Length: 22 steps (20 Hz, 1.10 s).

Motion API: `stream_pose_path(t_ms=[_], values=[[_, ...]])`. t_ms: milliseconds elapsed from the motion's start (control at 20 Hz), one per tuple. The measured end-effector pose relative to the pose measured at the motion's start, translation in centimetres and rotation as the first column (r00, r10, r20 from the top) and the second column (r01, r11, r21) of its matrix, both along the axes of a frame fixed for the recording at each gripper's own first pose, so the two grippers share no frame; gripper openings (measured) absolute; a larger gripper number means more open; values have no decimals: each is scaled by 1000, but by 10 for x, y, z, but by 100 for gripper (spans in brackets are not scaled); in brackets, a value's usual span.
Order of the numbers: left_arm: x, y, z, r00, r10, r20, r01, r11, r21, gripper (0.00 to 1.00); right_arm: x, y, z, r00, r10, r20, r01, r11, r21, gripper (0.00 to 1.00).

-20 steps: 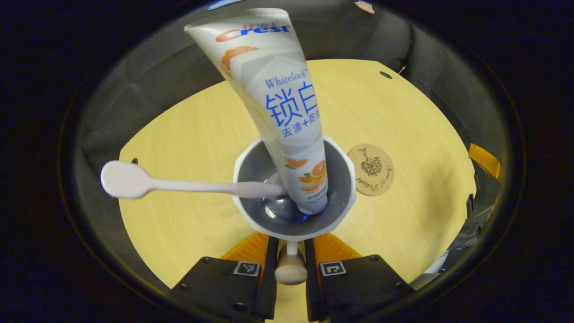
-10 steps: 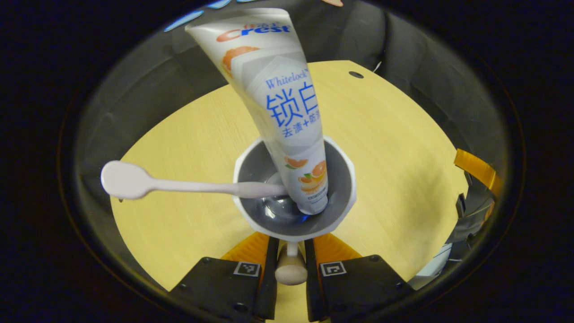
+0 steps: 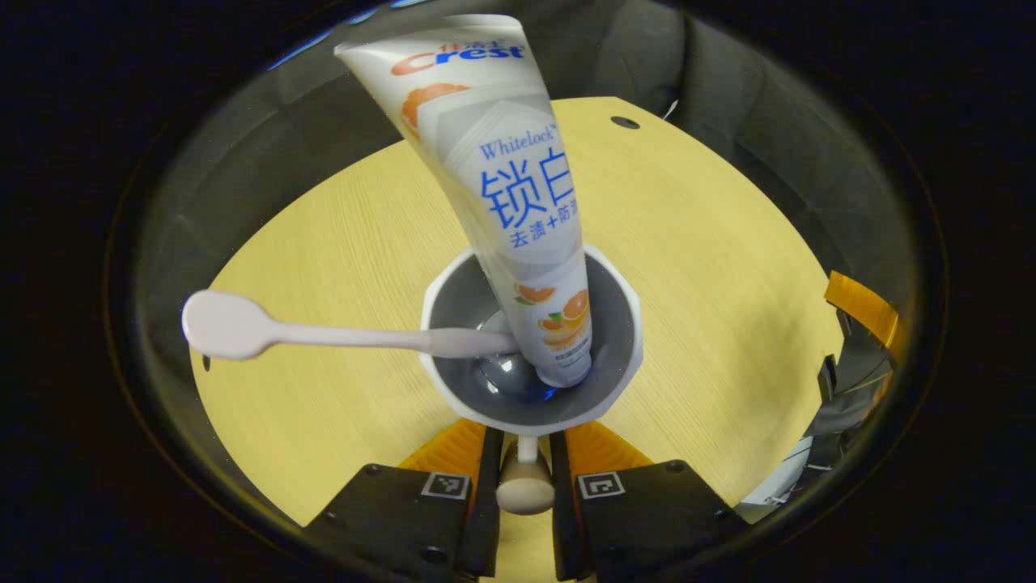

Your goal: Put the toothbrush and toothpaste on the desktop into the cup, then pick up the cup and place it on the coaster on the desktop.

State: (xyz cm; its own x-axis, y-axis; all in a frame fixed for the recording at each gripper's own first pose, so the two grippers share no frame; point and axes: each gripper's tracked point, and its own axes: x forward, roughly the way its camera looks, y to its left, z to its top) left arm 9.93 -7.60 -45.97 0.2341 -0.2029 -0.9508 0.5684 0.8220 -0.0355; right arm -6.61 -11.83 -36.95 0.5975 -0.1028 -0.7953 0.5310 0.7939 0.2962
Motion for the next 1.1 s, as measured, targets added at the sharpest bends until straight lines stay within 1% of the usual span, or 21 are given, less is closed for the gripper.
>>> stream_pose_path(t_ms=[50,100,150,200,250,300,350,400,450,550,650,700,750,800,850,900,950,1000,1100], values=[[-2,-5,-5,1000,9,-7,-9,1000,2,34,-1,-3,1,1000,-4,-1,4,1000,2,38],[-2,-6,-4,1000,18,-3,-18,1000,2,39,-2,-5,0,1000,-6,-3,6,1000,2,38],[-3,-5,-10,1000,21,-5,-21,1000,3,35,-2,-6,-1,1000,-7,-3,7,1000,3,38],[-3,-5,-8,1000,25,0,-25,1000,-2,35,-2,-8,-2,1000,-8,-5,8,1000,4,38],[-2,-4,-8,1000,26,-4,-26,1000,3,35,-2,-8,-3,1000,-7,-6,7,1000,5,41],[-2,-4,-8,1000,26,2,-26,1000,2,31,-1,-9,-3,1000,-6,-7,6,1000,7,41],[-3,-1,-8,1000,31,5,-31,1000,4,37,-1,-9,-4,1000,-5,-7,5,1000,8,38],[-6,2,-9,999,36,3,-36,999,11,39,1,-8,-4,1000,-1,-7,1,1000,11,35],[-8,5,-6,999,40,5,-40,999,12,31,2,-8,-3,1000,4,-5,-4,1000,13,34],[-11,7,9,999,40,35,-41,999,9,44,6,-5,-3,1000,17,3,-17,1000,17,34],[-9,7,24,996,30,80,-30,1000,9,43,10,0,-2,999,35,13,-35,999,22,35],[-10,9,33,995,26,100,-27,1000,7,39,12,4,0,999,47,18,-47,999,26,35],[-10,11,40,993,25,118,-26,1000,5,38,14,10,3,998,62,24,-63,998,29,38],[-11,14,46,991,30,132,-30,1000,0,45,19,17,8,996,81,35,-82,996,32,41],[-14,18,52,989,42,141,-40,999,-15,46,22,24,14,993,105,49,-106,994,28,38],[-16,21,58,987,62,151,-58,998,-31,55,28,32,21,989,133,63,-134,991,18,38],[-20,27,64,983,82,163,-76,996,-44,55,33,39,28,983,164,78,-165,986,7,38],[-23,32,71,979,102,179,-93,994,-58,48,38,48,37,976,195,95,-195,981,-6,38],[-23,41,84,965,134,227,-121,990,-73,47,44,67,58,958,254,134,-253,967,-25,38]])
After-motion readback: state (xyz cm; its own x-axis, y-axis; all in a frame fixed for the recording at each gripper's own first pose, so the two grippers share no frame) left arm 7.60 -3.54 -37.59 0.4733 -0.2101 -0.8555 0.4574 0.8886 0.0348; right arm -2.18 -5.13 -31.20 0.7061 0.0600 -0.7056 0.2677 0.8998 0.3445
